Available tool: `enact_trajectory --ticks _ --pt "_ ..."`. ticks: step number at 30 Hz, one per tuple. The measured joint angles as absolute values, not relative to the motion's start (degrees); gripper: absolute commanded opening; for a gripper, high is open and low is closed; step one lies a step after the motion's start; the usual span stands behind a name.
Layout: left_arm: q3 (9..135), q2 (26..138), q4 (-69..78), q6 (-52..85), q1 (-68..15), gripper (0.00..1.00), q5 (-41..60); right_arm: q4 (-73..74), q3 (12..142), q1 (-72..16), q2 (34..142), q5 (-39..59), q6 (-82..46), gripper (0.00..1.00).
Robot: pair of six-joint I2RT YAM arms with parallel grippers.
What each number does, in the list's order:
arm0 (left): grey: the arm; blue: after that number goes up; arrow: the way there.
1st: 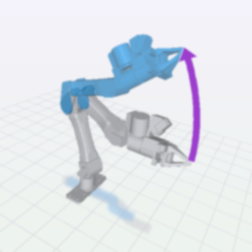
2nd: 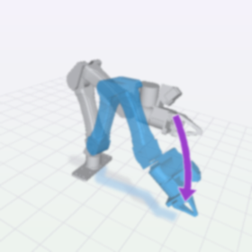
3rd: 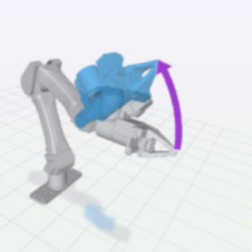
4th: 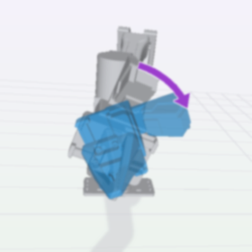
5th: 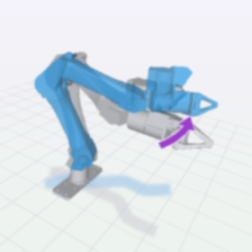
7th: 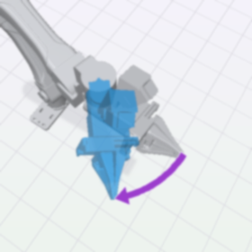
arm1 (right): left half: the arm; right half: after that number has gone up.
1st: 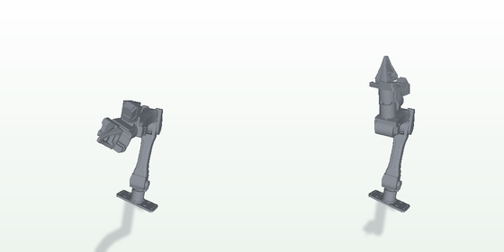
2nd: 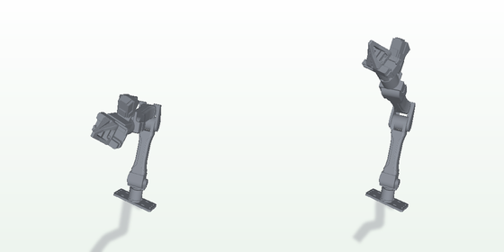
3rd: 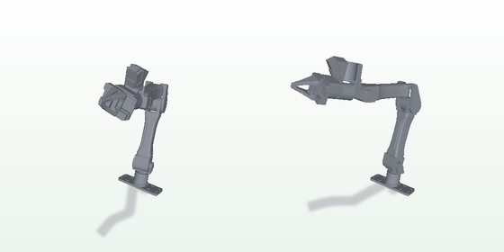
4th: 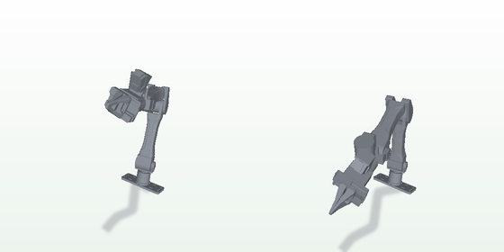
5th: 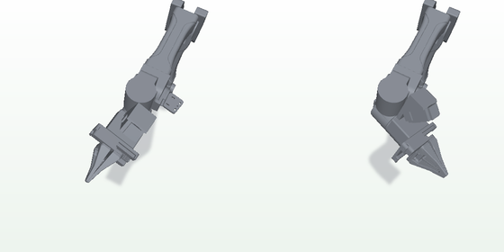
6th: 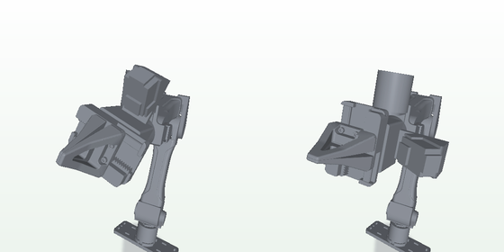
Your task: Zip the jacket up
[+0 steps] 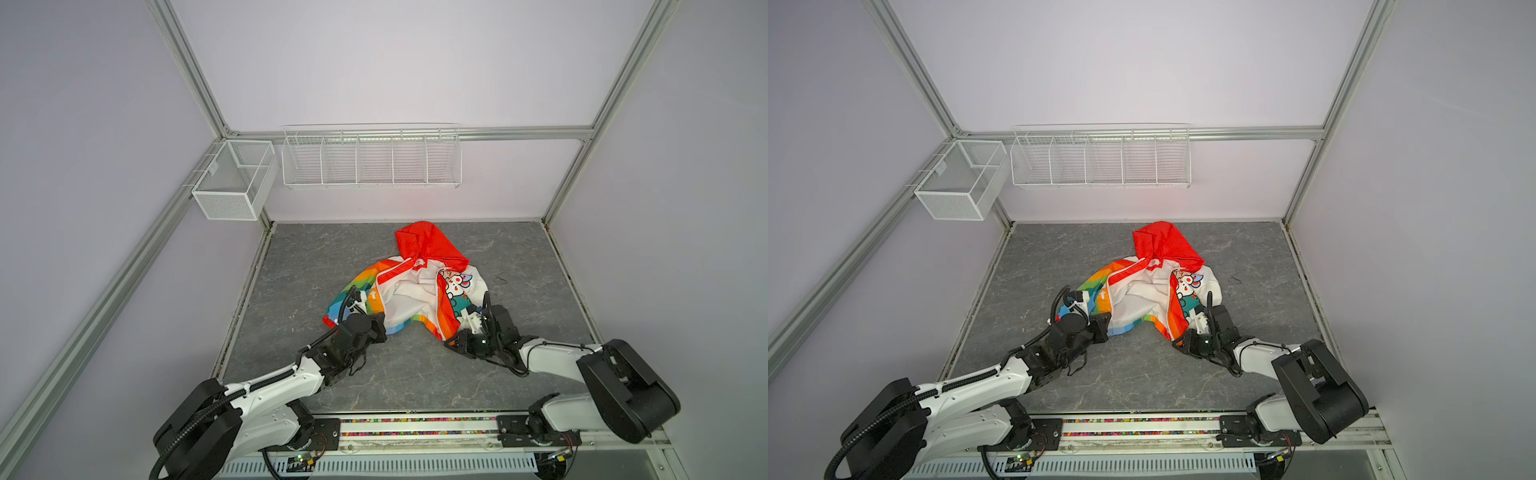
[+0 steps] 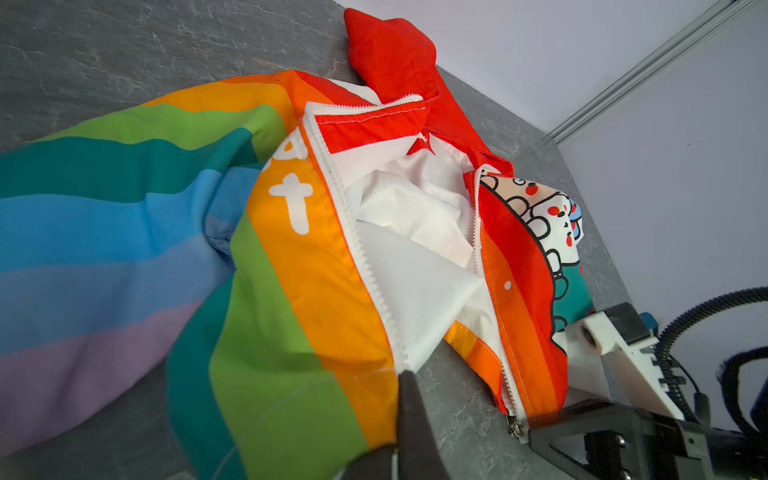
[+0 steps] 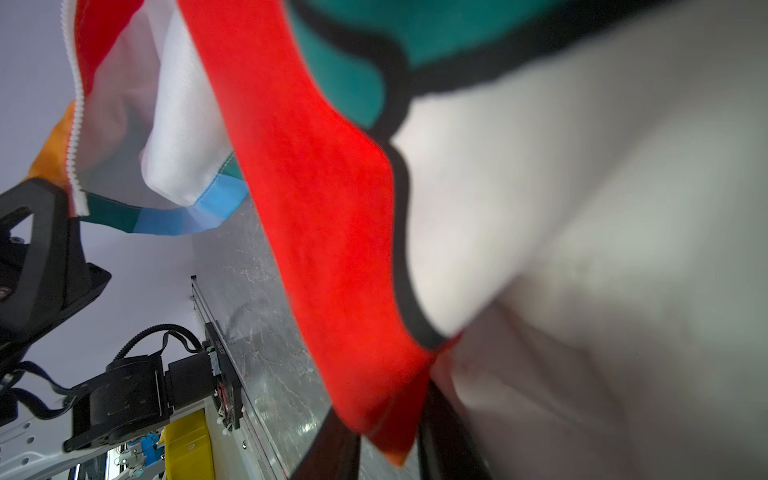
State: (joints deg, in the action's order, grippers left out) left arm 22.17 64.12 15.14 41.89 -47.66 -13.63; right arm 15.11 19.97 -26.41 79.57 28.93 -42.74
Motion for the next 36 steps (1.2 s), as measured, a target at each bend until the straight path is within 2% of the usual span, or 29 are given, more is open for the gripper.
enact_trajectory --ticks 8,16,22,27,36 --pt "22.2 64.1 15.2 42.0 -47.7 0.00 -13.5 16.0 20.4 -26.4 80.1 28.0 -43.7 0.23" --pt "22.1 64.2 15.7 42.5 -47.7 0.00 -13.5 17.8 20.8 -26.5 82.0 28.0 -45.1 0.07" --pt "22.1 63.6 14.9 42.6 -47.7 0.00 -13.5 19.8 20.8 -26.5 81.7 28.9 -45.6 0.06" --pt "23.0 61.8 12.8 42.1 -47.7 0.00 -13.1 19.9 21.3 -26.5 77.1 30.4 -45.5 0.06" --pt "31.2 59.6 8.8 39.4 -47.6 0.00 -12.7 13.8 30.9 -26.4 68.2 29.8 -41.4 0.06"
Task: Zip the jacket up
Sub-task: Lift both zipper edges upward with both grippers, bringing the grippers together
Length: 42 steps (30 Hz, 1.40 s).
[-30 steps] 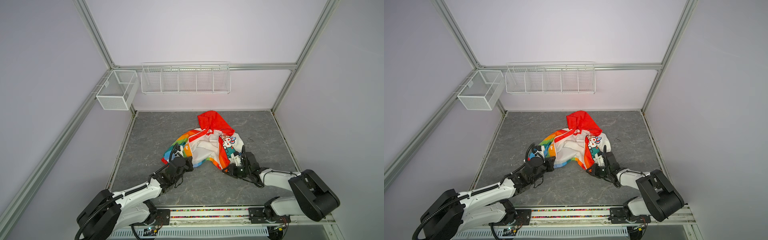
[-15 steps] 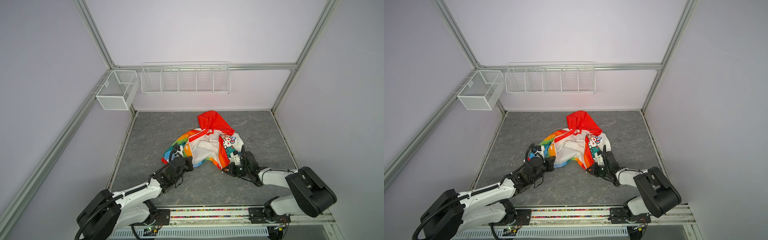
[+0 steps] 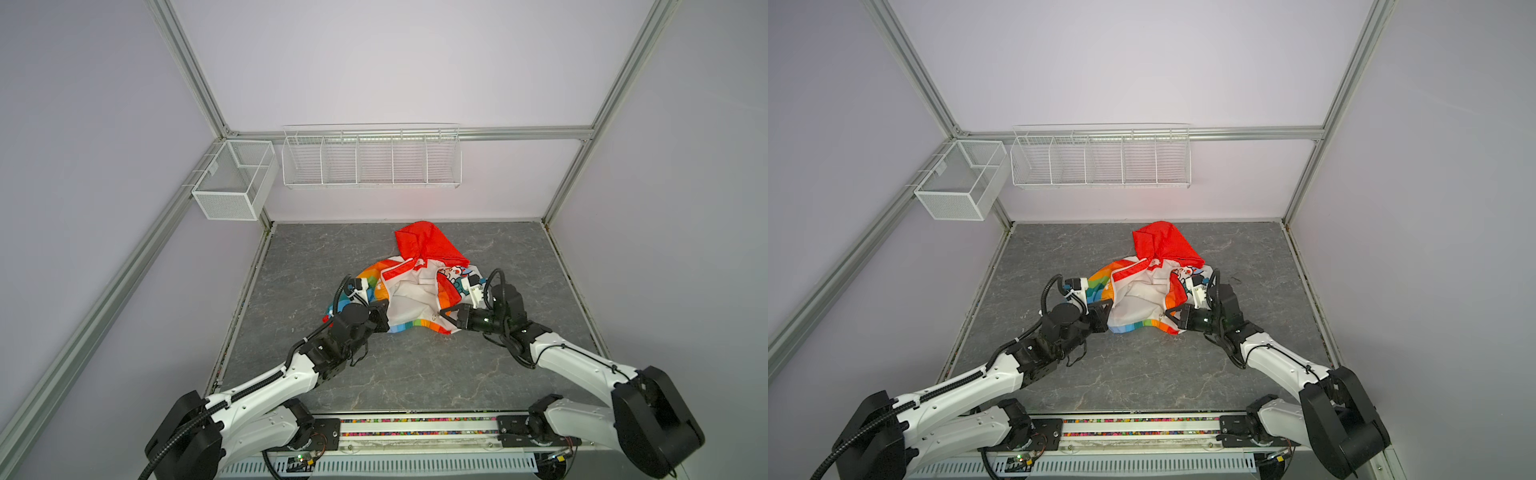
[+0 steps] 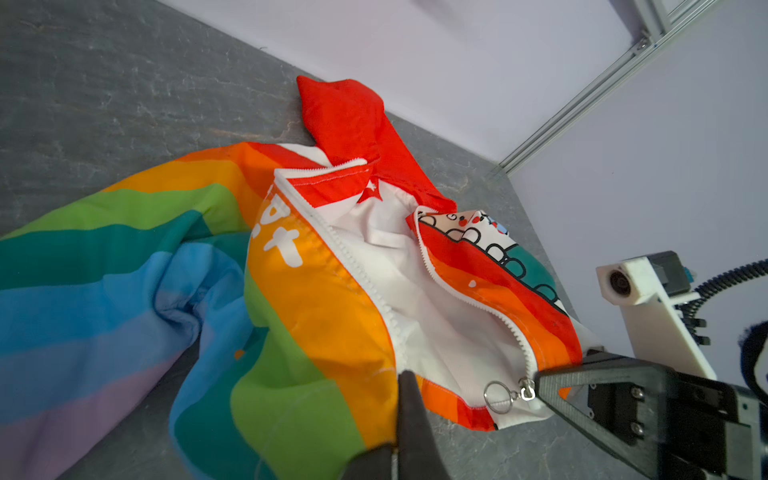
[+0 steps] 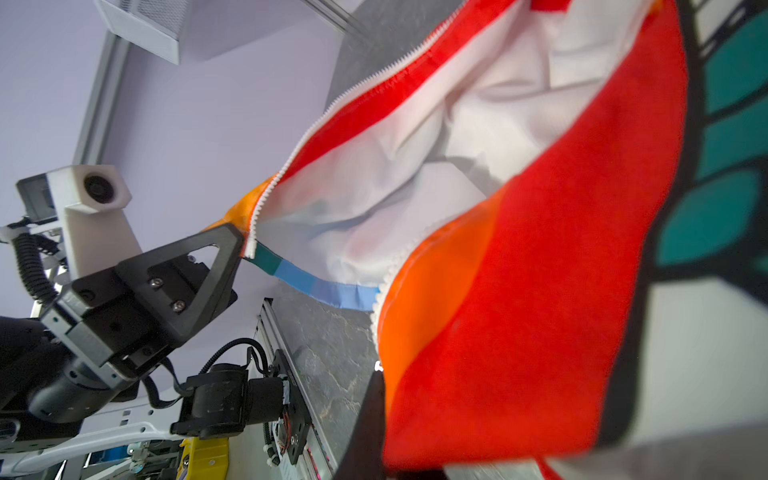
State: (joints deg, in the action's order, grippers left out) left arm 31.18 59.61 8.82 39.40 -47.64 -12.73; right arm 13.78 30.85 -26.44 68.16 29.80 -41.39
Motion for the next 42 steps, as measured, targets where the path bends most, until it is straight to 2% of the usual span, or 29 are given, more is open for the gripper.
enact_trajectory --ticks 6,13,19,31,42 --pt "32.3 58.2 10.5 36.2 -47.6 0.00 -14.5 15.2 31.8 -26.1 63.5 26.3 -39.4 0.06" --pt "34.0 58.2 14.4 30.3 -47.6 0.00 -14.8 17.6 31.7 -26.1 55.7 20.9 -30.2 0.06" --pt "35.3 60.5 22.2 26.2 -47.6 0.00 -11.2 19.4 33.1 -26.1 55.1 19.7 -24.6 0.06" --pt "36.9 72.0 41.1 24.3 -47.6 0.00 -4.8 33.7 33.2 -25.8 61.9 23.9 -27.7 0.06" --pt "37.1 79.2 61.7 24.4 -47.6 0.00 -2.9 55.7 37.4 -25.5 76.1 32.7 -40.8 0.06"
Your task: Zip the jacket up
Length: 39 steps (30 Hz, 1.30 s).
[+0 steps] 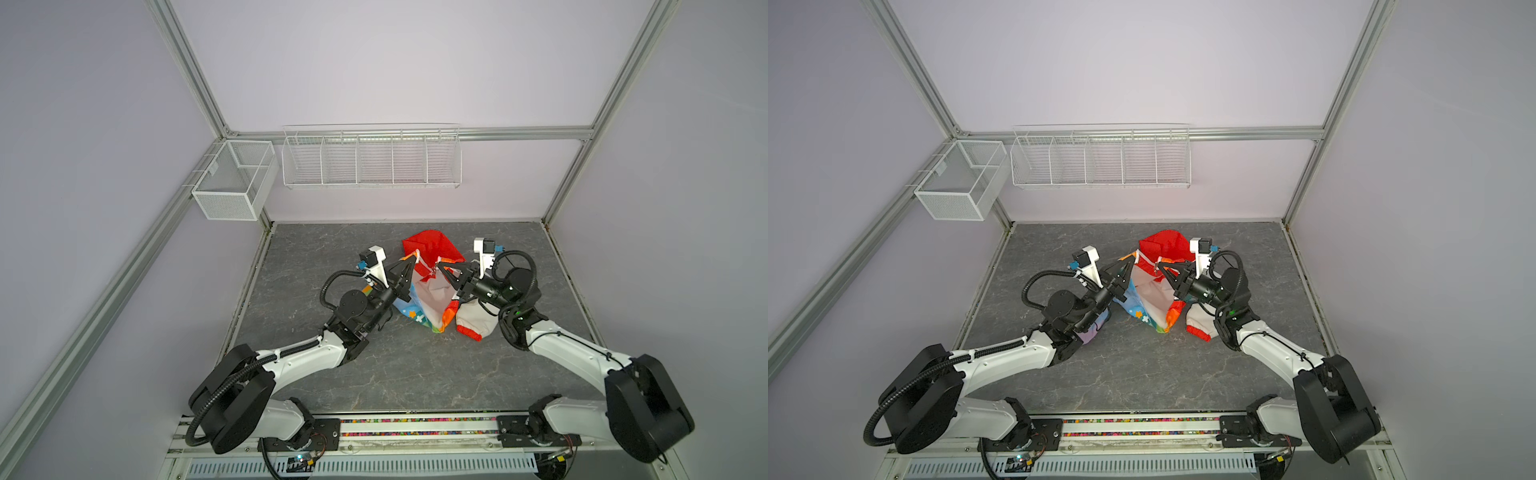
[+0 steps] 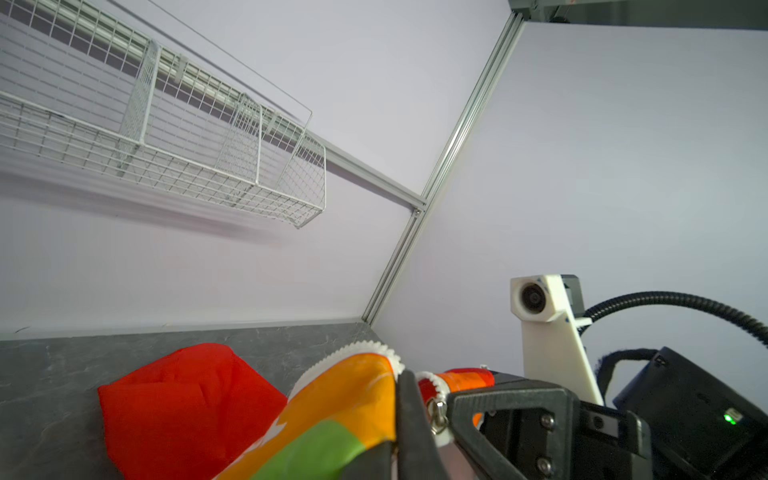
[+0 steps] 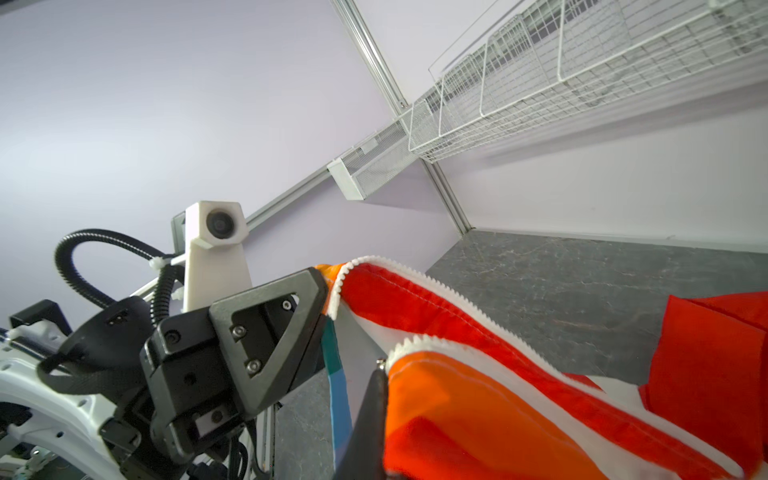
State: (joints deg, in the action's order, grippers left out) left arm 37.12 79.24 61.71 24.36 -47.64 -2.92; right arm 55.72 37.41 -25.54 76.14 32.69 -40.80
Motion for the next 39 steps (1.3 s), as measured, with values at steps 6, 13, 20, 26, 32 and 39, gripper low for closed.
enact_trajectory --ticks 6,13,20,26,32,39 --pt "38.4 81.2 67.6 24.6 -47.6 0.00 -2.9 67.3 41.9 -25.5 83.2 35.7 -49.0 0.06" --pt "39.4 82.4 70.7 24.9 -47.6 0.00 -2.9 74.5 43.4 -25.5 86.8 36.4 -54.8 0.06" --pt "40.9 85.1 73.5 25.9 -47.5 0.00 -2.9 77.1 44.4 -25.6 87.2 37.5 -57.0 0.06" --pt "41.3 87.4 76.4 27.5 -47.5 0.00 -3.0 77.5 44.5 -25.7 87.2 37.7 -57.2 0.06" --pt "42.5 88.2 77.1 28.7 -47.5 0.00 -2.9 77.7 44.8 -26.2 87.2 37.8 -57.2 0.06" --pt "42.5 88.2 77.7 29.3 -47.5 0.00 -2.9 77.9 45.1 -27.0 87.2 37.8 -57.2 0.06"
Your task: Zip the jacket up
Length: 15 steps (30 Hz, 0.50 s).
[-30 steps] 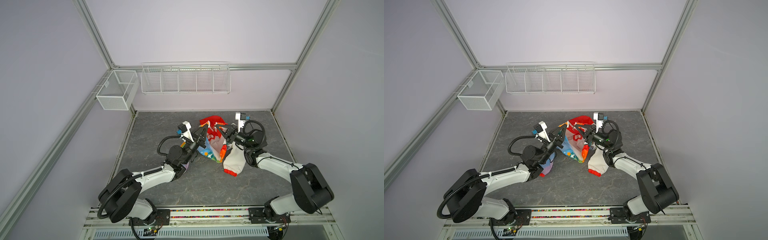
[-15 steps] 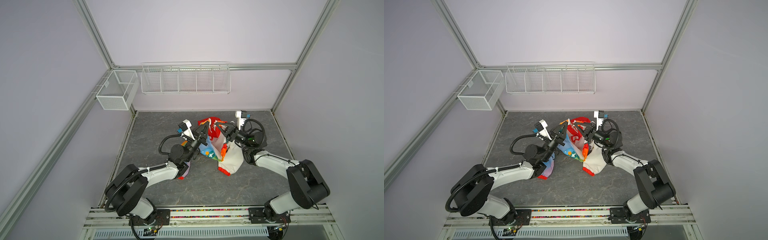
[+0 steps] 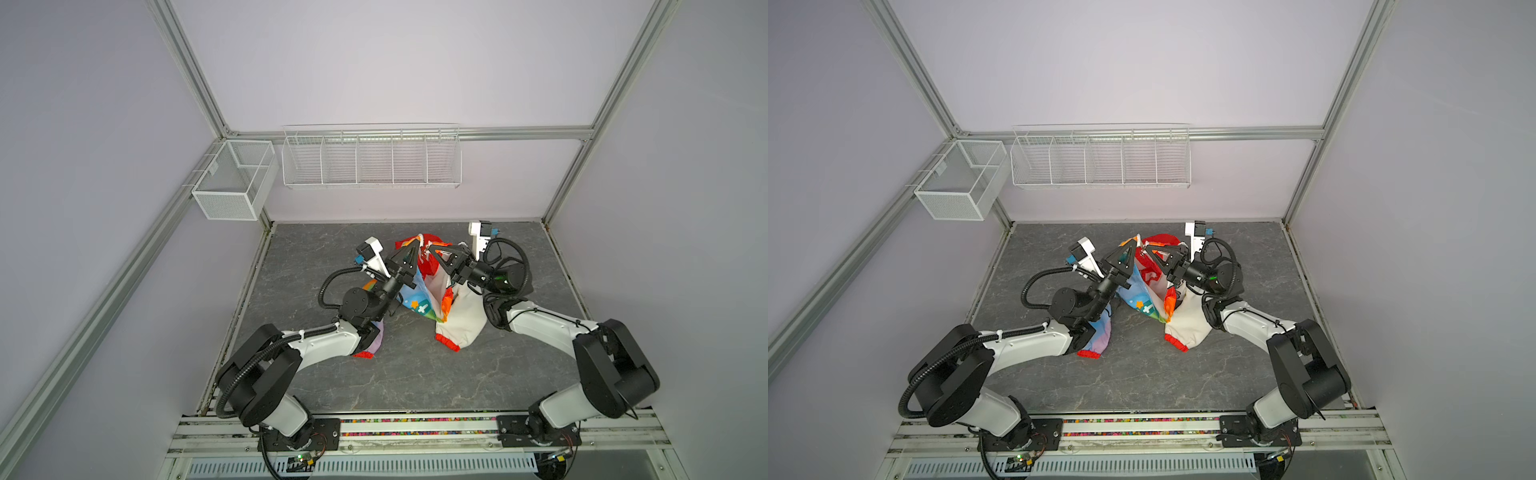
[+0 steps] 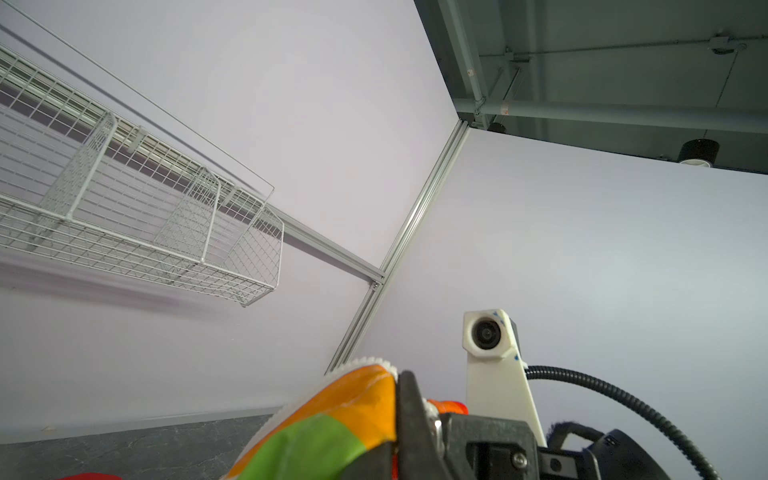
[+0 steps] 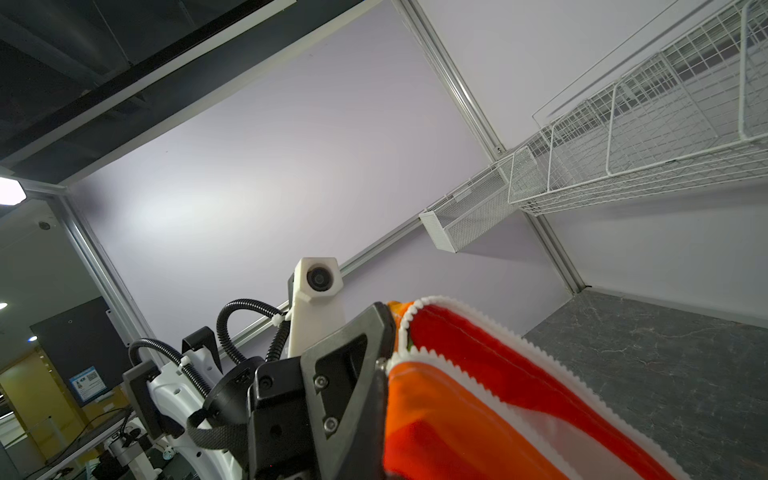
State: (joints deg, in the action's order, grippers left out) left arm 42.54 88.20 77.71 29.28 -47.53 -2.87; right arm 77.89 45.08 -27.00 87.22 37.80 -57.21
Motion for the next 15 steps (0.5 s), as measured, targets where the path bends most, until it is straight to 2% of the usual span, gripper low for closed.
enact_trajectory --ticks 15 --pt "43.6 88.2 77.9 30.0 -47.5 0.00 -2.0 77.9 45.5 -28.0 87.2 37.3 -57.2 0.06"
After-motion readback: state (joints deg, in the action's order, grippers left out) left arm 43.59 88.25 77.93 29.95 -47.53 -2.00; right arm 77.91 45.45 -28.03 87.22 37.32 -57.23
